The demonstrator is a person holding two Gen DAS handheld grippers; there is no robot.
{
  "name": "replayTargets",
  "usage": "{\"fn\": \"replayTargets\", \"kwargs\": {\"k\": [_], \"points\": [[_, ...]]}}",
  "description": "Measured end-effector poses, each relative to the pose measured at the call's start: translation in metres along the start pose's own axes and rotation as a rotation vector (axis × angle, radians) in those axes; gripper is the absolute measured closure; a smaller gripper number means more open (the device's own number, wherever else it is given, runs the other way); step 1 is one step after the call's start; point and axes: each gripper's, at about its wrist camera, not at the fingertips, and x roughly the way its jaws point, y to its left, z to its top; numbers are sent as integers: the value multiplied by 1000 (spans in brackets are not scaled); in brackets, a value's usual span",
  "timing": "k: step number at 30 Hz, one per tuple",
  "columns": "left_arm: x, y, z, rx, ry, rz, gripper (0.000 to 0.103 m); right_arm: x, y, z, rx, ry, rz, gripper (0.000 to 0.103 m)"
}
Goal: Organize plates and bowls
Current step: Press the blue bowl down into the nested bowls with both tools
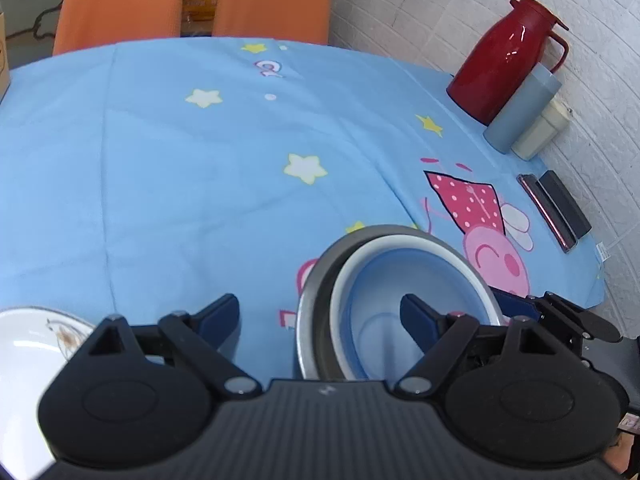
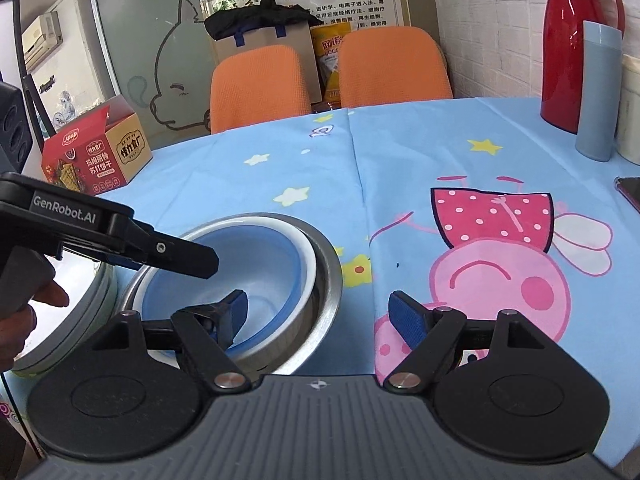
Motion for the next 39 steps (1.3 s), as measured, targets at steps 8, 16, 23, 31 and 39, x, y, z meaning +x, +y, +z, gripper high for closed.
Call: {"fn": "replayTargets", "kwargs": {"k": [8,16,23,31,39], "points": [[6,-12,3,75,9,22,23,10,4,-5,13,11,4,0],[13,-19,-8,92,27,50,41,4,10,-13,34,-21,5,0],[12,-31,-16,49,-21,93,70,11,21,-16,-7,-56,-15,4],[-23,-36,-8,26,-65,54,70,-11,33,0,-11,-69,-28,14],[-95,0,-7,-11,-160,138,70,-22,89,27,-143,-142,40,13]]}}
